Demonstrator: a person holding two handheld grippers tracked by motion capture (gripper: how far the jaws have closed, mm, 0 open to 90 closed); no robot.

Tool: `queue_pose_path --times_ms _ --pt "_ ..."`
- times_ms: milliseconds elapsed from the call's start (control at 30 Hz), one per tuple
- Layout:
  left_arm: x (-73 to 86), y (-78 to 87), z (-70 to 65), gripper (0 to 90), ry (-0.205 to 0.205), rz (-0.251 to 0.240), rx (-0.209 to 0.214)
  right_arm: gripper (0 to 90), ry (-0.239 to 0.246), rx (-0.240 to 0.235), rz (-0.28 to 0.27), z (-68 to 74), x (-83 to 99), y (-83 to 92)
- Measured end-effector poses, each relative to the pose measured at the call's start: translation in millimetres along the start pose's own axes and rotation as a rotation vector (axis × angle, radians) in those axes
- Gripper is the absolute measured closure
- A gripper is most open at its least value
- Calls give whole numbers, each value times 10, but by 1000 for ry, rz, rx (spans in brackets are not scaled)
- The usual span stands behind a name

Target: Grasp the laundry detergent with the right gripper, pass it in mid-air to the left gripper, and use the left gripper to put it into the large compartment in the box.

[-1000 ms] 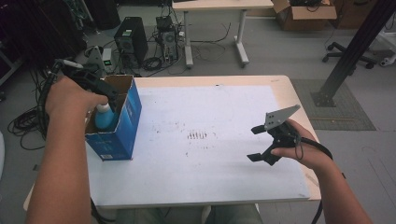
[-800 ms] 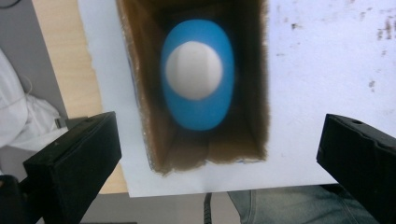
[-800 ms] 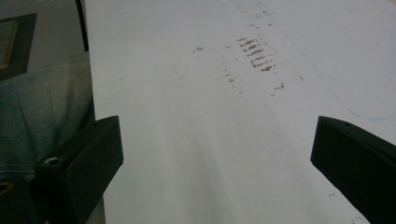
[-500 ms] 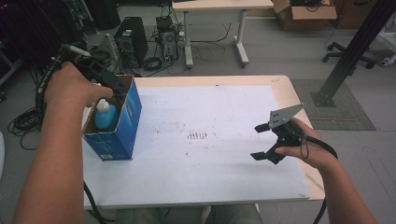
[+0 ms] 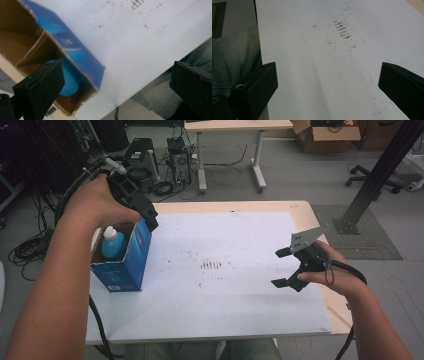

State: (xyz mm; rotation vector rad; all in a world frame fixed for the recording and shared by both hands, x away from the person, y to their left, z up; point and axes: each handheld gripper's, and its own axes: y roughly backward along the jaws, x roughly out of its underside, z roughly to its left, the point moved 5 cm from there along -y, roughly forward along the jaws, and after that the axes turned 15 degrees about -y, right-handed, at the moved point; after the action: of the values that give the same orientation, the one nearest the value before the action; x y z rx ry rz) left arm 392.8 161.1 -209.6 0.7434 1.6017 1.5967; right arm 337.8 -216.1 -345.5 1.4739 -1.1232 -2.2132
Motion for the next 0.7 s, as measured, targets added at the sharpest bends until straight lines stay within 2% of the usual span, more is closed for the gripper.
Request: queue_pose_path --times_ms 100,200,300,567,700 --pt "-45 -27 -72 3 -84 9 0 27 3 10 18 -5 -41 32" --pt "-77 -58 -135 2 -126 30 -11 27 9 18 32 8 -95 66" --pt "-120 -67 -229 3 -181 29 -8 28 20 23 55 33 -142 87" --pt "-272 -151 -536 2 -372 29 -4 29 46 33 127 35 -228 111" --pt "-333 -231 -638 2 -444 41 11 31 48 37 168 -11 -225 115"
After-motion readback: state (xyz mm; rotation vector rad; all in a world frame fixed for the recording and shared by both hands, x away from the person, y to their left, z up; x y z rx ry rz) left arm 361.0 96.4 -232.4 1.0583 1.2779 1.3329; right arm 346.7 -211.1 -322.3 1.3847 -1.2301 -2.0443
